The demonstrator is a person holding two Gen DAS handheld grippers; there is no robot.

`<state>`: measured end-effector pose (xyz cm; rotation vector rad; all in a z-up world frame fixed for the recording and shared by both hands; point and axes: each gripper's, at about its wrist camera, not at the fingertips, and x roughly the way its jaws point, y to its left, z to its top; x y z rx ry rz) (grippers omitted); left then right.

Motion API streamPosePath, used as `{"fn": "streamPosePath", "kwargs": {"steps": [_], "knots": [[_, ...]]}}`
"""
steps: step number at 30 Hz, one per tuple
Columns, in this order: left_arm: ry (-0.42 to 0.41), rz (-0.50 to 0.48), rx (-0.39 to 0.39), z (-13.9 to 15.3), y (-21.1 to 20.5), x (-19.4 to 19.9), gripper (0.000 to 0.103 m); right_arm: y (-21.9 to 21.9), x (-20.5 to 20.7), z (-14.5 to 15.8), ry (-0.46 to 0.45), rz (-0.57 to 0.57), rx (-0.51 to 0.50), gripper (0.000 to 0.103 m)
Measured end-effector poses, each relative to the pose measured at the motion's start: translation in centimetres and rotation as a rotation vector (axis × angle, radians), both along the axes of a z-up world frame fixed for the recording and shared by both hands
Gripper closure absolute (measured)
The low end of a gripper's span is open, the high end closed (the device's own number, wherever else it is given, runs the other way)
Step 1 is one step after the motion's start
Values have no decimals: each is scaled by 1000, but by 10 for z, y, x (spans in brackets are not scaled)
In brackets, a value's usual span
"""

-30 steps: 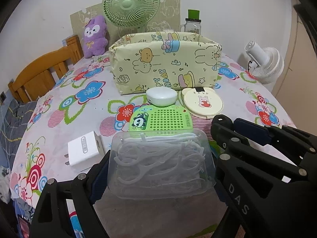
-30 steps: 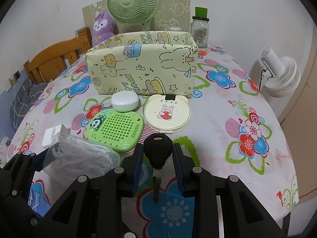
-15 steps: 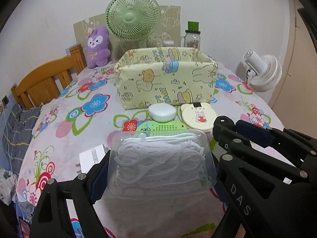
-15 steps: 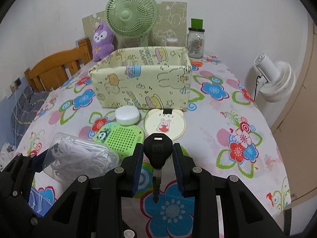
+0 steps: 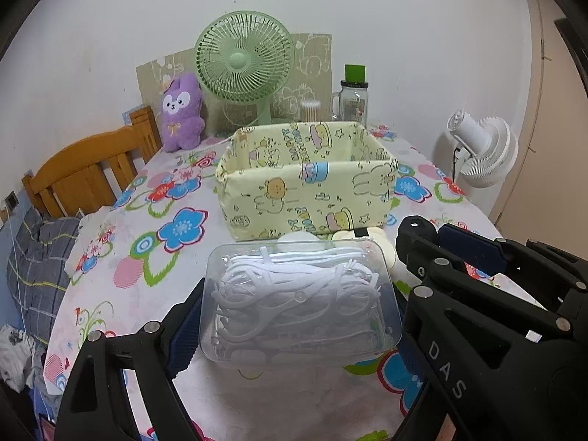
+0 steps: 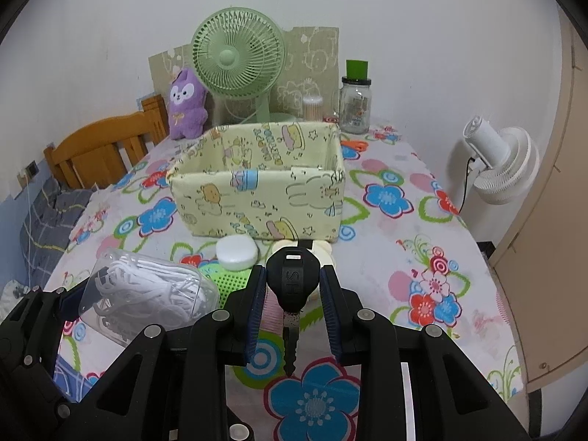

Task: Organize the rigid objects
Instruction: 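Lift the floss-pick box with the left gripper while the right gripper lifts the black key, then carry the floss-pick box with the left gripper while the right gripper carries the key over the box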

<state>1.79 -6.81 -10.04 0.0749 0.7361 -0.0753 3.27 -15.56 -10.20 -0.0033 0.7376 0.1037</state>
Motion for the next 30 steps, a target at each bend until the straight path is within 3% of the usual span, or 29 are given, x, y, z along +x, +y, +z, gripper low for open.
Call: {"fn": "streamPosePath", "kwargs": {"steps": [30], "knots": [[-65,2,16,41,7,10,13,4,5,43,-65,-1,9,70]]}}
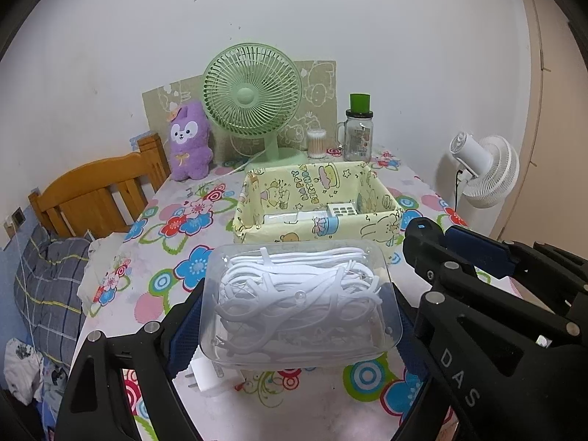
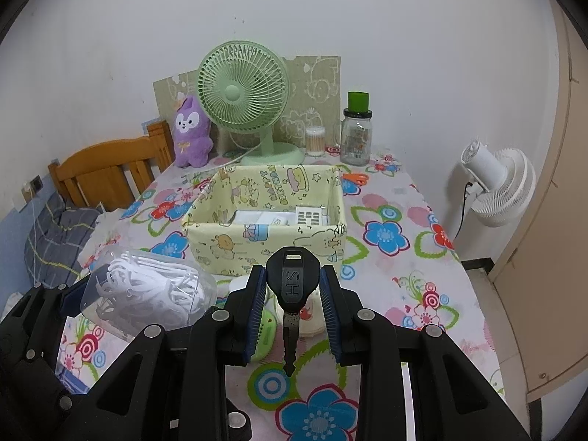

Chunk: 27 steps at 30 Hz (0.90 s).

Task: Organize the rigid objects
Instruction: 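Carry the floss-pick box with the left gripper while the right gripper carries the key over the box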

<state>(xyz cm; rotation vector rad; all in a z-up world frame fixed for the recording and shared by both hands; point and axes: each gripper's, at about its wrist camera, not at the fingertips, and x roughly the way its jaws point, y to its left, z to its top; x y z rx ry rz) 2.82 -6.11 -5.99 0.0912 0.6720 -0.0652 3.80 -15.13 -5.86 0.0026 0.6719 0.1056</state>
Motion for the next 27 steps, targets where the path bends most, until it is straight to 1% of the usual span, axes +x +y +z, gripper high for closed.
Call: {"fn": "streamPosePath", "kwargs": {"steps": [11,27], "knots": [[5,-8,5,0,0,22,13,0,18,2,6,-10,-3,70],[-24,-20,11,11,-3,60,13,-4,55,15,-21,-20,-4,70]]}}
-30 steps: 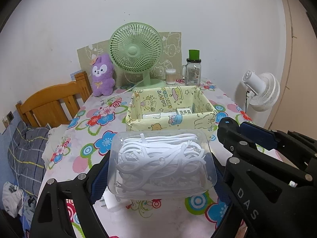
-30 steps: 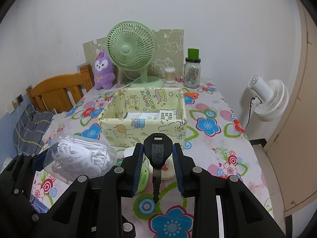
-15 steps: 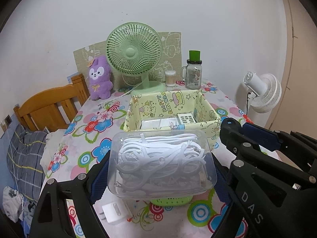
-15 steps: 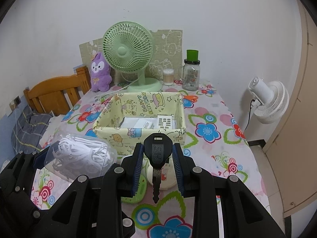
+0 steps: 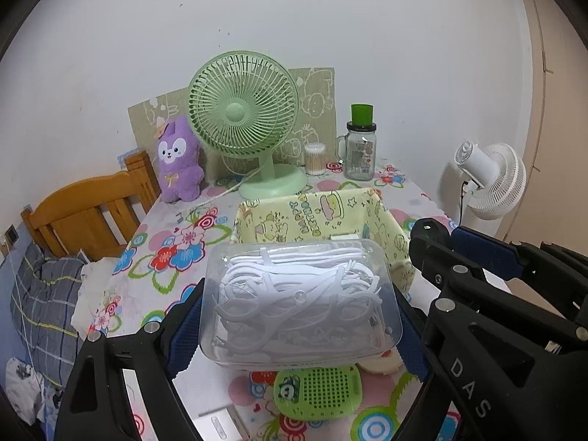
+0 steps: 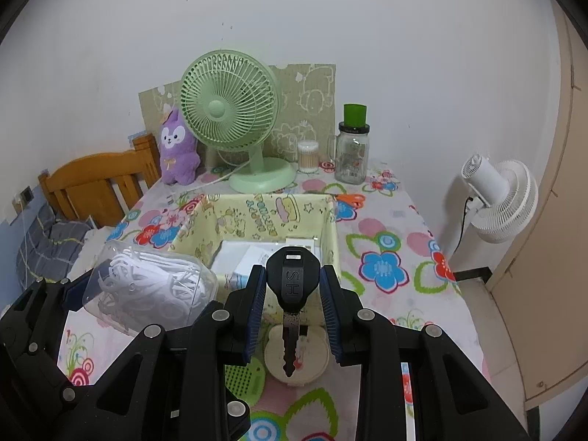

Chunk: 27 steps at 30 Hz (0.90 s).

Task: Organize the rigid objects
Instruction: 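Carry the floss-pick box with the left gripper while the right gripper carries the key over the box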

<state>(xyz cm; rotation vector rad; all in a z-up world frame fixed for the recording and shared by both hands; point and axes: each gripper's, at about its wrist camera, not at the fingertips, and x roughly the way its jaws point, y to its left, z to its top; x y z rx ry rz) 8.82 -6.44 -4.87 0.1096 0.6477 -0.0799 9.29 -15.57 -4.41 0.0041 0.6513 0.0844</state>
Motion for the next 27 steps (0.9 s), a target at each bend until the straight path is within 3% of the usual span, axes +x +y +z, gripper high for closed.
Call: {"fn": "streamPosePath", "kwargs": {"steps": [27], "knots": [[6,9,-7,5,5,66,13,4,69,6,0,20,26,70]]}}
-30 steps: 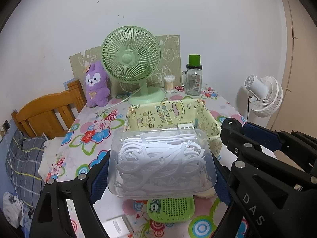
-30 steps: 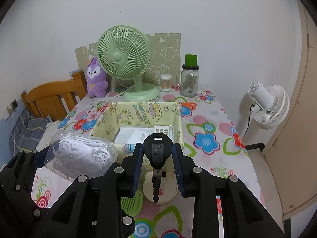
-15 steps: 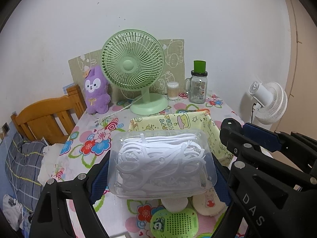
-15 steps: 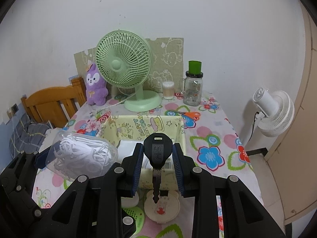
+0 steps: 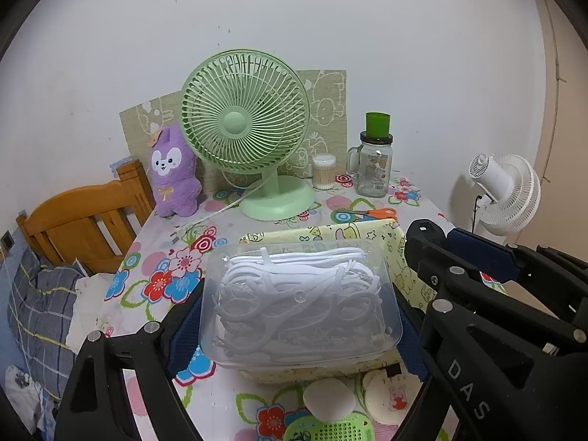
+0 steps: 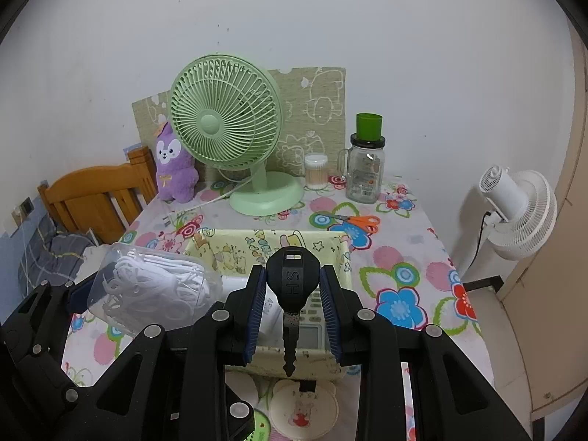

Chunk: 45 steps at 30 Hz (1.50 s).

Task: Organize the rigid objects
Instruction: 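Carry the floss-pick box with the left gripper while the right gripper carries the key over the box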

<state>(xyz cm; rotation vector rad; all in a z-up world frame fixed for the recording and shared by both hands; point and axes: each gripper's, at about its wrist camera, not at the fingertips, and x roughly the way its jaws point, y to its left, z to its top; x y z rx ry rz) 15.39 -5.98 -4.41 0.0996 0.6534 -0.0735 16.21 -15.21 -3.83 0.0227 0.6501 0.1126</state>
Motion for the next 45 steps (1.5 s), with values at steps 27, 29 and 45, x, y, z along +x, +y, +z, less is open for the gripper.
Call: {"fn": "streamPosePath", "kwargs": {"steps": [27,29,45], "knots": [[85,6,2,-34,4,61,13,5,64,-36,80,32,11,70],[94,6,0,-37,5,65,13,6,69,-40,89,39,15,70],[154,-17,-1,-61,5,81,13,8,88,-66,151,65,35,69]]}}
